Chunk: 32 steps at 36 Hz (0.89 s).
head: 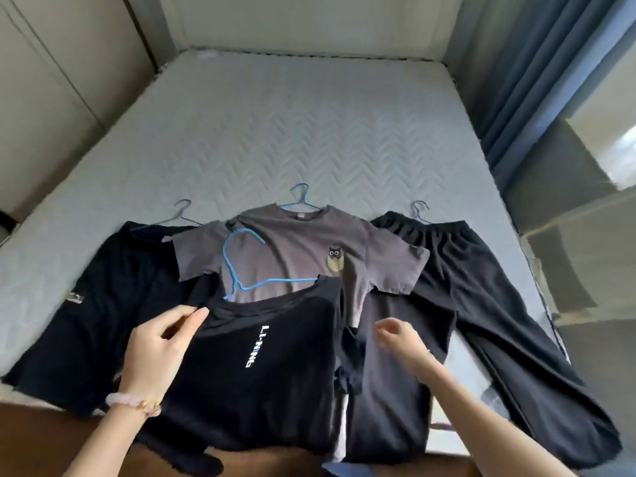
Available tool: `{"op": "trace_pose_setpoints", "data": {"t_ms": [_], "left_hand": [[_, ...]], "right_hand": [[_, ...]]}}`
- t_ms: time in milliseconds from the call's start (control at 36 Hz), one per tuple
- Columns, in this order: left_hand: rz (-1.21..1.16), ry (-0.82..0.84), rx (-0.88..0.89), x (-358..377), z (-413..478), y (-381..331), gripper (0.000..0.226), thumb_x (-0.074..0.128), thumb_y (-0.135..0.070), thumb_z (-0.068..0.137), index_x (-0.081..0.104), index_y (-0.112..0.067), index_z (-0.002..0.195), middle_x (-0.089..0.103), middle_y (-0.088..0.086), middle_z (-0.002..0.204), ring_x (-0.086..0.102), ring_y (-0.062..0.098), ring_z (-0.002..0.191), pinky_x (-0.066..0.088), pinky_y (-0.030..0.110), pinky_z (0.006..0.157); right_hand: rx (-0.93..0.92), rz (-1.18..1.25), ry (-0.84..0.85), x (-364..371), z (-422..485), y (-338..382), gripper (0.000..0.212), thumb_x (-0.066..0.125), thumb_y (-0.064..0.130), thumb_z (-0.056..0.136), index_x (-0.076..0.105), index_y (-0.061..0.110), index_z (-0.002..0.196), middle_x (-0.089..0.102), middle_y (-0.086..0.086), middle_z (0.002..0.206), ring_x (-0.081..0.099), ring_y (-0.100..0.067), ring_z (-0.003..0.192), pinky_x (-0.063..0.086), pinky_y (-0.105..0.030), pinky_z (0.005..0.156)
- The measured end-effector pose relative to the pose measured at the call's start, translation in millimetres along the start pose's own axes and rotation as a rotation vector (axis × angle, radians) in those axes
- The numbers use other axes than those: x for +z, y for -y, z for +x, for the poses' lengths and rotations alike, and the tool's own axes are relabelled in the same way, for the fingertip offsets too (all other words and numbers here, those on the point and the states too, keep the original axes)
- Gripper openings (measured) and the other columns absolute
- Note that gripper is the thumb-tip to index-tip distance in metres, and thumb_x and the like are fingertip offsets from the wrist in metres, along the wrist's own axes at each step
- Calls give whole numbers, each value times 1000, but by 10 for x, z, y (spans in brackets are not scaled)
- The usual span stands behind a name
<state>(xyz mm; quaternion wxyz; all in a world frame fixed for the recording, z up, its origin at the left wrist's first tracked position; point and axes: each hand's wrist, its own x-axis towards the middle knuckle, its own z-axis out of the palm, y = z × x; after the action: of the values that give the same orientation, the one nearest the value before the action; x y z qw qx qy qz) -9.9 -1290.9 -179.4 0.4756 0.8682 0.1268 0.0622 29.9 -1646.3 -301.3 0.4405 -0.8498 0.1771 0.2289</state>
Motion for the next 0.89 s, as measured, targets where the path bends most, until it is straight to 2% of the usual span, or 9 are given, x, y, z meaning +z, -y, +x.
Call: {"op": "trace_pose_setpoints", "data": {"t_ms": [83,167,222,278,333,417,611,722,889], "left_hand": [[62,9,-8,224,293,40,11,70,-25,83,67,-31,74,69,-8,72,62,15,74,44,23,66],[91,43,-5,469,625,52,11,68,-40,81,66,-32,73,68,-7,68,62,16,70,47,31,66],[111,67,-2,629,872,82,31,56,-60,72,66,-31,74,66,-7,64,60,15,66,47,33,65],[128,96,5,797,1138,155,42,49,-64,70,67,-26,71,63,-8,60,58,13,63,46,35,64],[148,139,12,980,1406,269,43,49,-63,71,68,-24,69,63,-7,60,57,15,63,47,37,63],[166,190,0,1266,1798,562,34,53,-57,74,65,-25,71,61,-5,59,56,15,61,45,35,63],[245,242,0,1852,2591,1376,31,59,-49,80,66,-22,66,63,-1,57,58,18,66,44,31,61],[421,192,56,2084,2784,1797,47,37,-63,76,66,-26,73,65,-8,62,59,15,60,46,30,56],[480,230,108,2248,2991,2175,31,48,-42,88,67,-19,83,66,-8,75,60,16,74,48,31,59]], "right_hand": [[-49,-44,14,-214,675,276,28,56,10,83,58,36,73,65,0,85,60,-20,84,50,-38,84],[-64,-74,19,-313,1228,563,20,58,15,85,68,23,100,67,-2,96,62,-21,90,50,-32,86],[-72,-114,15,-345,1546,743,29,55,16,87,66,17,114,66,0,104,60,-19,97,44,-24,85],[-75,-135,16,-338,1849,870,32,53,17,88,63,16,119,66,-2,117,60,-22,108,44,-26,93],[-79,-164,19,-302,2128,955,33,51,16,88,62,16,120,65,-5,122,60,-24,109,46,-31,96],[-95,-233,-10,-200,2559,1012,35,47,16,88,61,17,120,65,-5,121,61,-24,107,48,-29,90],[-132,-338,-48,82,3660,990,43,46,14,91,50,11,134,55,-6,135,51,-25,124,37,-33,108],[-147,-448,-92,238,4144,927,50,50,14,91,42,11,140,44,-11,145,41,-28,133,31,-34,109],[-114,-556,-233,324,4664,818,45,41,15,92,40,7,136,41,-15,143,38,-34,132,30,-49,109]]}}
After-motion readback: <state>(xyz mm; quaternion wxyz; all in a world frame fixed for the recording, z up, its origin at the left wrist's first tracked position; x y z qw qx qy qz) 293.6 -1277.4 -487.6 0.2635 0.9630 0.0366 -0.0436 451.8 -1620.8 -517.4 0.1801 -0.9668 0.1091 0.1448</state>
